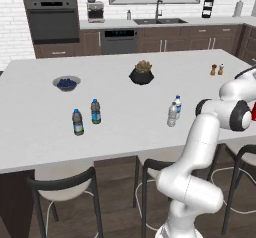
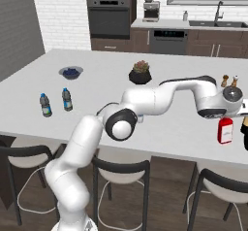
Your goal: Move the plastic bottles in the middle to the plastics group, and the glass bottles in the middle to the glass group.
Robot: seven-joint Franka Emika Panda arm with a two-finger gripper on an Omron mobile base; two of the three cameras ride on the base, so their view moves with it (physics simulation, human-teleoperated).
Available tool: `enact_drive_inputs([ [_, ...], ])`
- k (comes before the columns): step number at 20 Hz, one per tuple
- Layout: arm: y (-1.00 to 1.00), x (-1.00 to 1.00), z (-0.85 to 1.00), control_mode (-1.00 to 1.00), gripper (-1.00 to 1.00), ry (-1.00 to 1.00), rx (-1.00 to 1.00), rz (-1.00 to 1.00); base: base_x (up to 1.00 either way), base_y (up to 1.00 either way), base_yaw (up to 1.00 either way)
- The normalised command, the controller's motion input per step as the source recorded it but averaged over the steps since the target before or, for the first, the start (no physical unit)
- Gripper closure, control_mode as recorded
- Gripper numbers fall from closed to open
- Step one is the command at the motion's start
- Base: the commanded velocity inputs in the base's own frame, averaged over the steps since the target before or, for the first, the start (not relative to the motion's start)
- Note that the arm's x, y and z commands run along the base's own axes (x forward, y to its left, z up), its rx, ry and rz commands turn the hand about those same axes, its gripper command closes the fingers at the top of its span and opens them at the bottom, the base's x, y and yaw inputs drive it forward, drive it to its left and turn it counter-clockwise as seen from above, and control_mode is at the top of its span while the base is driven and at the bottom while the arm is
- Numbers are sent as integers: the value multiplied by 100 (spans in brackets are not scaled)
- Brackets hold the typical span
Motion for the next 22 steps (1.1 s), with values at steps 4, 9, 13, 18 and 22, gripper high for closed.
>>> enact_drive_inputs([
  [4, 5, 0, -31, -100, 100, -2, 2, 0, 0, 0, 0],
  [9, 9, 0, -29, -100, 100, -5, 0, 0, 0, 0, 0],
  [13, 2, 0, -42, -100, 100, -5, 0, 0, 0, 0, 0],
  [18, 0, 8, -17, -100, 100, -1, 0, 0, 0, 0, 0],
  [22, 0, 16, 23, -100, 100, 1, 0, 0, 0, 0, 0],
])
